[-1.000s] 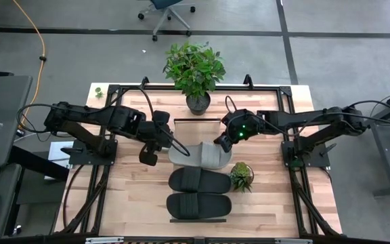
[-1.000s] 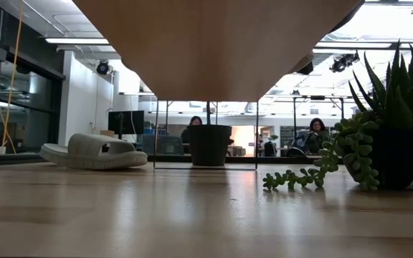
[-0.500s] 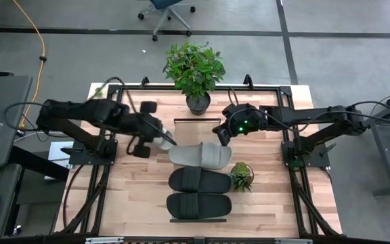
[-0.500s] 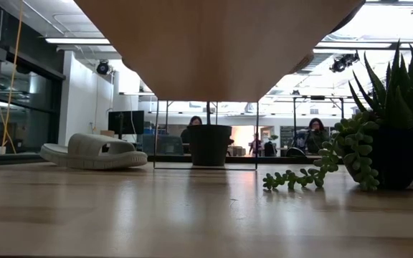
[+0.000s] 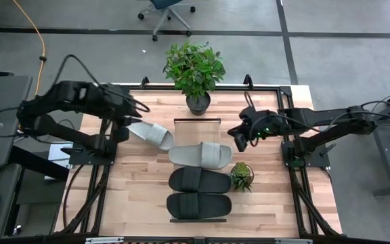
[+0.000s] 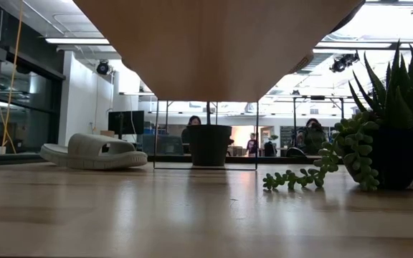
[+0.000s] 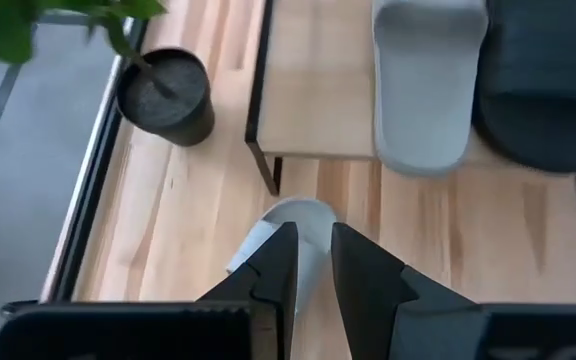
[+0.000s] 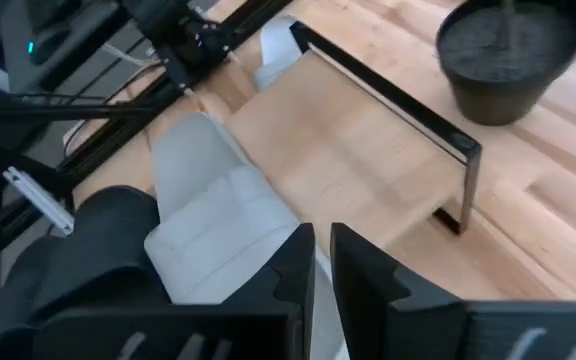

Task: Pick and place slides into the shelf
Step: Put the gray slide into the shelf

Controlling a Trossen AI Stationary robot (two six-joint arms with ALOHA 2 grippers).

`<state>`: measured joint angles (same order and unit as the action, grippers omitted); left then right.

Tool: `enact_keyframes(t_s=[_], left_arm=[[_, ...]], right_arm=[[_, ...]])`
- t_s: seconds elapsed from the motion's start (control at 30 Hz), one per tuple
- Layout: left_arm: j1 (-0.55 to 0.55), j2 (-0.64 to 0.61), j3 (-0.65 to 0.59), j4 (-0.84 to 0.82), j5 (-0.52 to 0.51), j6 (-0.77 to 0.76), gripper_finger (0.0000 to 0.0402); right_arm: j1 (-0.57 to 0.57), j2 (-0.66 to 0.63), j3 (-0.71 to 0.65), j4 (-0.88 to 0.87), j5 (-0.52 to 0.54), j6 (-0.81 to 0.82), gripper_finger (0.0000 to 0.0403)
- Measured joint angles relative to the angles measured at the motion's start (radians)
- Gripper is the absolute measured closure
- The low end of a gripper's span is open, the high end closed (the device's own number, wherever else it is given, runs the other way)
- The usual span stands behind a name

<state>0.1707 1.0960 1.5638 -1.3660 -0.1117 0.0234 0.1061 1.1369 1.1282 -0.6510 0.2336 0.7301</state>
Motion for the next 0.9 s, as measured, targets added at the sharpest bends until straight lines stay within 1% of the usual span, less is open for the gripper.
enact_keyframes(t_s=[0.1,0.2,0.37,0.47,0.57,0.67,0.73,0.83,0.9], left_arm=[[0.017,-0.078,-0.065,0.050,0.022,-0.041,0.0346],[0.019,-0.178,-0.183,0.114,0.031,-0.106,0.0346],[0.019,-0.331,-0.421,0.249,0.029,-0.231,0.0346],[0.019,-0.389,-0.562,0.338,0.047,-0.295,0.0346],[0.019,-0.419,-0.685,0.407,0.070,-0.366,0.0346],[0.019,-0.426,-0.770,0.470,0.100,-0.396,0.0346],[0.020,-0.426,-0.803,0.504,0.101,-0.399,0.0346],[0.030,-0.419,-0.820,0.510,0.100,-0.397,0.0346],[0.064,-0.416,-0.824,0.510,0.140,-0.380,0.0346]], right_arm=[[0.044,-0.019,0.000,-0.040,0.084,0.027,0.0375],[0.082,-0.027,-0.001,-0.073,0.137,0.061,0.0375],[0.126,-0.027,-0.001,-0.089,0.150,0.104,0.0375],[0.137,-0.027,-0.001,-0.095,0.151,0.113,0.0375],[0.144,-0.027,-0.001,-0.094,0.161,0.127,0.0375],[0.155,-0.027,-0.001,-0.094,0.180,0.148,0.0375],[0.165,-0.027,-0.001,-0.094,0.184,0.163,0.0375],[0.180,-0.027,-0.001,-0.098,0.184,0.190,0.0375],[0.191,-0.027,-0.002,-0.110,0.186,0.210,0.0375]])
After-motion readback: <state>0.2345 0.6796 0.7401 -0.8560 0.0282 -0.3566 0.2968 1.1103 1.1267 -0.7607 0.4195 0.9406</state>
